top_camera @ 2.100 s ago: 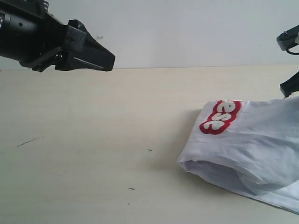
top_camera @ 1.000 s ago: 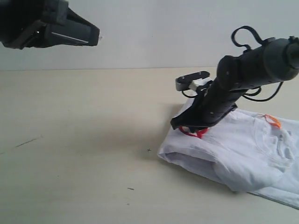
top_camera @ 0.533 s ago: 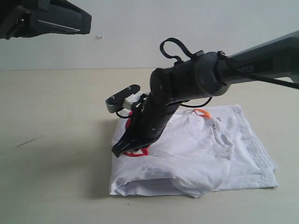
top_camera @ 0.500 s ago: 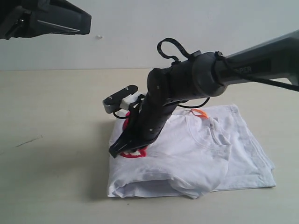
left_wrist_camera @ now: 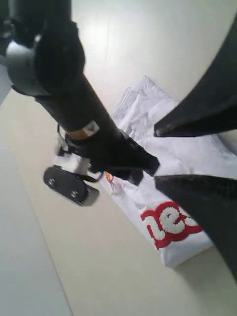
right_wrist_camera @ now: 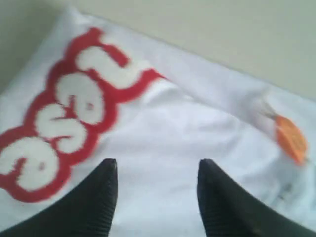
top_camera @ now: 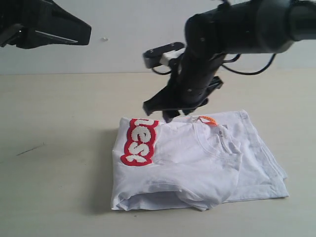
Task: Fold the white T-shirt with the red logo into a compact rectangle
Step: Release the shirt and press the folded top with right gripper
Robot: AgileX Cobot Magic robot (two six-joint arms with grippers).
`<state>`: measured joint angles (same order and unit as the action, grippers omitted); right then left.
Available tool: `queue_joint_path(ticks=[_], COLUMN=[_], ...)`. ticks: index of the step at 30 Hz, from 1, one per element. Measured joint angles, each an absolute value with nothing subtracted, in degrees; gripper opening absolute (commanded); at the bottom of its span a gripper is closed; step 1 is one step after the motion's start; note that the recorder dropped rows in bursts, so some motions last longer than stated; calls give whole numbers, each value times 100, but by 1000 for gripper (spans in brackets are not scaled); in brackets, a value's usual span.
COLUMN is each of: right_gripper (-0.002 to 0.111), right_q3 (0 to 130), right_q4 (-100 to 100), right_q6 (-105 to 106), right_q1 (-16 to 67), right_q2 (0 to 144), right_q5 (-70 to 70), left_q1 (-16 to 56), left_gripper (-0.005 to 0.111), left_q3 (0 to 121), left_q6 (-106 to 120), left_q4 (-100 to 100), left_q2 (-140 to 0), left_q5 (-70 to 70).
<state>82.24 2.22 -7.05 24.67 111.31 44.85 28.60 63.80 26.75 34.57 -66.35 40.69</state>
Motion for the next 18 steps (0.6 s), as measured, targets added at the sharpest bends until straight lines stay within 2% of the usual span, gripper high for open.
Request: queue_joint_path(ticks=[12,18], right_gripper=[52,52], right_q3=[6823,6516], right_q4=[0,-1272], right_q6=[-513,475], right_q1=[922,700], right_q2=[10702,10714], right_q5=[4383,4142], left_q1=[2860,2860], left_gripper=[28,28], left_q3=[6310,6273], left_q6=[2639,2639], left_q4=[3449,3444], left_q2=[-6635,-6635], left_q5=[4104,4104])
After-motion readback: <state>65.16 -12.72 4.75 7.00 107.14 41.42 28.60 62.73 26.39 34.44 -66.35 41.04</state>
